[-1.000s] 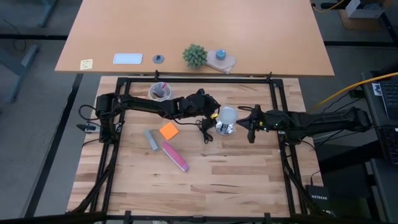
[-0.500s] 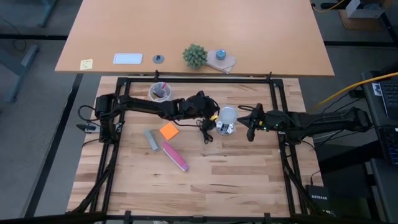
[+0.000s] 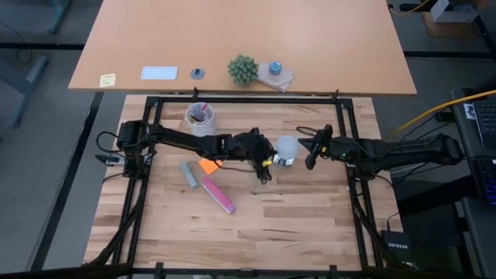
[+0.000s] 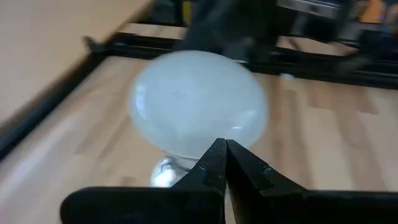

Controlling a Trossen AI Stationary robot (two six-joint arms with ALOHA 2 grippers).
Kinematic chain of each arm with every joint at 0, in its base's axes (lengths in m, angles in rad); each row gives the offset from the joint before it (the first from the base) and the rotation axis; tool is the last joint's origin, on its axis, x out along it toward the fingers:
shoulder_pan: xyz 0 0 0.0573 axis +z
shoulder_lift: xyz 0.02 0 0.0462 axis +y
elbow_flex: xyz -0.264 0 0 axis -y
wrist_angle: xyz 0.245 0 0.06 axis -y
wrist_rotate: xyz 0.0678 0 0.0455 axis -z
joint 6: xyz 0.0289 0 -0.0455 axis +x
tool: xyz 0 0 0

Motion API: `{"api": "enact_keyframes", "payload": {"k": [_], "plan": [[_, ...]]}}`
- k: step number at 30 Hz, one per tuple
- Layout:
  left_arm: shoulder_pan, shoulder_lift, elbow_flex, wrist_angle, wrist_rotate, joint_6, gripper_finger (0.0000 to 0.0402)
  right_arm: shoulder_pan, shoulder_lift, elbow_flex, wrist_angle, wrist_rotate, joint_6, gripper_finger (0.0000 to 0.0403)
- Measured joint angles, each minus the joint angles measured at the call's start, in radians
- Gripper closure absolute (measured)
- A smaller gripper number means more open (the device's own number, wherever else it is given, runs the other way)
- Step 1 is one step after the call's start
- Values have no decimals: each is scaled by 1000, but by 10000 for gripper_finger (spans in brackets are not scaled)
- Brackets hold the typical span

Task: Screw lightbulb
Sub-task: Remove the lightbulb from the lamp

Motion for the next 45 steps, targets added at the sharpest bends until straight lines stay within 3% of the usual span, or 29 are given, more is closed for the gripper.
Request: {"api": "enact_keyframes", "payload": {"k": [11, 19, 24, 32, 40, 45], "plan": [[-21, 2, 0, 19, -30, -1, 401, 1, 14, 0, 19, 27, -6, 400], [-25, -34, -1, 35, -45, 2, 401, 3, 0, 1, 122, 19, -110, 400], [-26, -58, -1, 26, -50, 3, 401, 3, -36, 44, 94, -5, -169, 400], [-27, -66, -1, 30, -50, -6, 401, 3, -117, 114, -62, -117, -181, 400], [-42, -67, -1, 27, -49, -75, 401, 3, -185, 122, -174, -317, -103, 400], [-38, -67, -1, 35, -50, -42, 401, 5, -187, 102, -218, -421, -55, 400]]}}
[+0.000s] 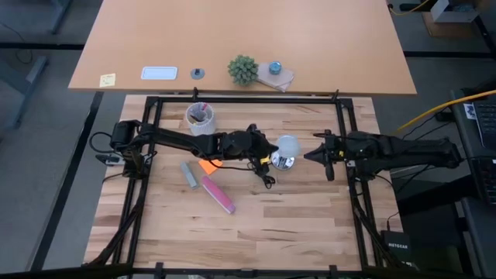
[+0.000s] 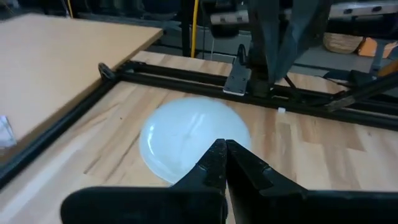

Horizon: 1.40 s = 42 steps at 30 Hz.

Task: Screw lightbulb
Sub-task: Remove the lightbulb from the lamp

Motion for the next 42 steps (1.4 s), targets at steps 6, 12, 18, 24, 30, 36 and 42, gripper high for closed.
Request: {"api": "enact_keyframes", "payload": {"k": [6, 12, 18, 24, 30, 36, 42], "plan": [[34, 0, 0, 42, 0, 78, 401, 73, 17, -39, 31, 29, 4, 400], [84, 3, 0, 46, 0, 94, 401, 171, 45, -71, 117, 171, 3, 400], [135, 37, 0, 36, 0, 93, 401, 223, 111, -85, 120, 369, 33, 400], [150, 71, 1, 51, 1, 91, 401, 229, 189, -85, 162, 395, 34, 400], [138, 80, 0, 51, 23, 90, 401, 228, 230, -85, 188, 422, 29, 400], [112, 80, 0, 42, 24, 90, 401, 226, 234, -85, 198, 424, 30, 400], [87, 80, 0, 19, 18, 87, 401, 226, 233, -85, 210, 475, 29, 400]]}}
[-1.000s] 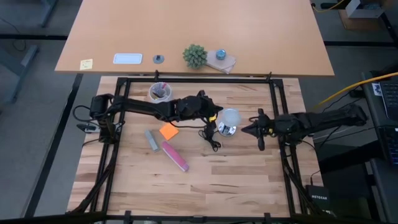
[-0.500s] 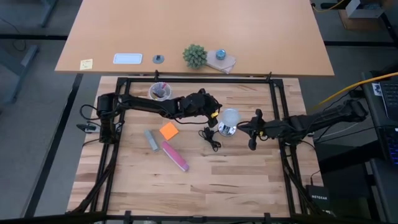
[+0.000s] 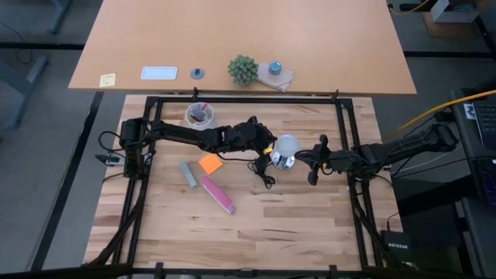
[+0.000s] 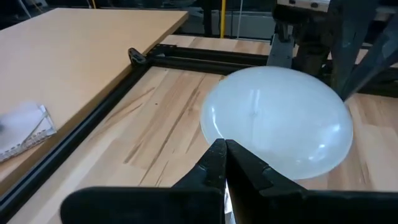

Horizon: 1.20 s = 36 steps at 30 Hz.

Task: Screw lightbulb
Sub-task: Remove the lightbulb from the lamp

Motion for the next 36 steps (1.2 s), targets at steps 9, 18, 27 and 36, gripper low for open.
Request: {"api": "enact_keyframes", "payload": {"k": [9, 18, 27, 36], "plan": [[-30, 0, 0, -13, -14, -10, 402, 0, -1, 0, -14, 57, 32, 400], [-65, -1, 0, -9, 29, -43, 402, -2, 0, 0, -47, 173, 83, 400], [-88, 3, 0, 42, 14, -42, 401, -1, 51, 1, -29, 201, 69, 400], [-81, 3, 0, 212, -14, 37, 401, 0, 19, 63, -88, 134, 17, 400]]}}
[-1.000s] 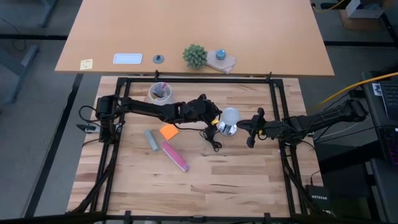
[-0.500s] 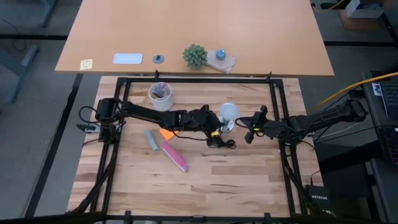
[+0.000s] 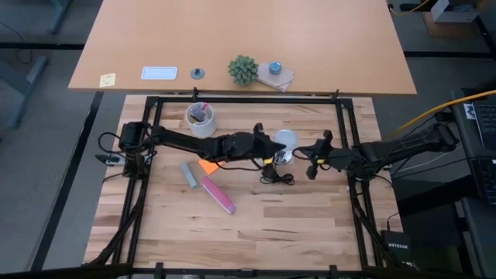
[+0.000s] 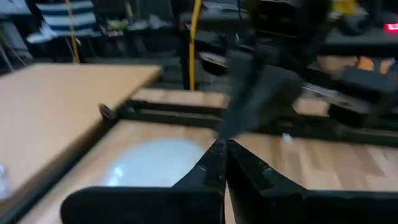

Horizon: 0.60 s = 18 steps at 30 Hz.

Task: Screw lightbulb
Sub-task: Remove the lightbulb from the lamp

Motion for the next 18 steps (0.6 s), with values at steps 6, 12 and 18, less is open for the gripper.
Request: {"api": "enact_keyframes", "payload": {"k": [6, 12, 18], "plan": [[45, -2, 0, 110, -3, 61, 401, 0, -81, 91, -146, -155, -3, 400], [127, -3, 0, 72, 7, 35, 401, 0, -102, 83, -134, -268, -3, 400], [192, 4, 0, 6, 73, -23, 401, 0, -63, 21, -113, -220, 7, 400]]}}
